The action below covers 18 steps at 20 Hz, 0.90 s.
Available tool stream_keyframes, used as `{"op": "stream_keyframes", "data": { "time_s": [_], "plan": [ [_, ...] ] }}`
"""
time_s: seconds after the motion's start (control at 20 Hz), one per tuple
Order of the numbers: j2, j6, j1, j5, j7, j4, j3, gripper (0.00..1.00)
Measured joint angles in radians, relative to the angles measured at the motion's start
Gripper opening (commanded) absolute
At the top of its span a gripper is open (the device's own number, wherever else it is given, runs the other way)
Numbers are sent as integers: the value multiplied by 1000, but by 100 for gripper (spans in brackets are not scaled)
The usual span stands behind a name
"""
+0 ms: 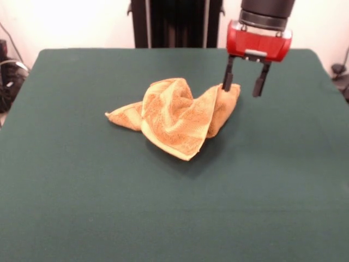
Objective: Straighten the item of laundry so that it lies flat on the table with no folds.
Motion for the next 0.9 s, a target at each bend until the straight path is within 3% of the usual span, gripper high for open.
{"op": "stream_keyframes", "data": {
  "time_s": [0.9],
  "plan": [
    [-17,-32,-93,0,0,106,7,100]
  ]
}}
